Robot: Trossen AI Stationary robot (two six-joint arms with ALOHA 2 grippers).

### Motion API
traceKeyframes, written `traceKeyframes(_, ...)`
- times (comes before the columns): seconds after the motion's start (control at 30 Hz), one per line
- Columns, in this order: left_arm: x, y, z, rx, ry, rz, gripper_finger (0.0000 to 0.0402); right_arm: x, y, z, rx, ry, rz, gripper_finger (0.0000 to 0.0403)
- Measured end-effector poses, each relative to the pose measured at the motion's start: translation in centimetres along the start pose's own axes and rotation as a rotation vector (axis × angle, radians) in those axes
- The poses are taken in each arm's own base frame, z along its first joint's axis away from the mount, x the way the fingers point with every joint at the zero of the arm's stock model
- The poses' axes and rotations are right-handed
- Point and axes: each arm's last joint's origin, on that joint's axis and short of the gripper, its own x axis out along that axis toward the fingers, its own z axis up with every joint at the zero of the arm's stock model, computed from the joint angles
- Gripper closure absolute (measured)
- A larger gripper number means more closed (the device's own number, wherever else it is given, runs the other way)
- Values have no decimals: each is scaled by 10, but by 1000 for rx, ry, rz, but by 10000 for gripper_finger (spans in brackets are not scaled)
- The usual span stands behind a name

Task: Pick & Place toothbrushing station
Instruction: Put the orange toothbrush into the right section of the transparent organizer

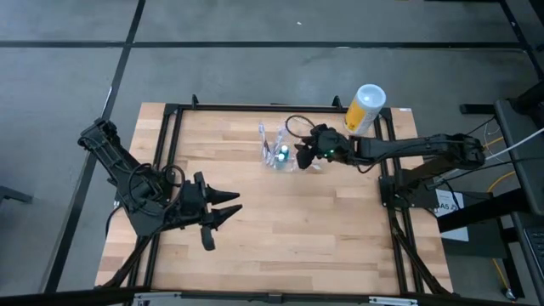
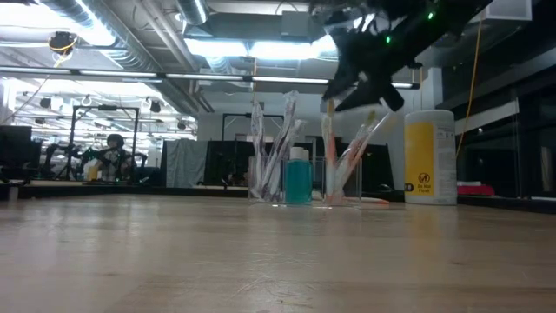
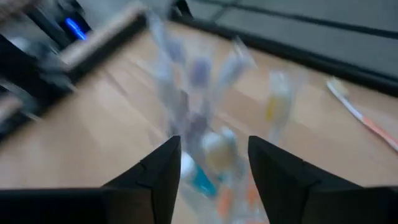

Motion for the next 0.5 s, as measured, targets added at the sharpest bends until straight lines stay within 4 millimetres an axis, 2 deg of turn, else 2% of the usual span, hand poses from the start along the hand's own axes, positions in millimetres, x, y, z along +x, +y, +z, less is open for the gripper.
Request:
traceKeyframes(0.13,0,0,0,0,0,-1,265,-23,3,20,81,-130,82,219)
traceKeyframes(0.27,0,0,0,1,-2,5,265,-59,-4,49,164,-267,92,241)
traceKeyframes(0.4,0,1,0,12,-6,19,265,-91,-26,94,180,-303,82,268)
traceKeyframes(0.5,0,1,0,37,-10,26,265,-111,-38,131,112,-320,84,283)
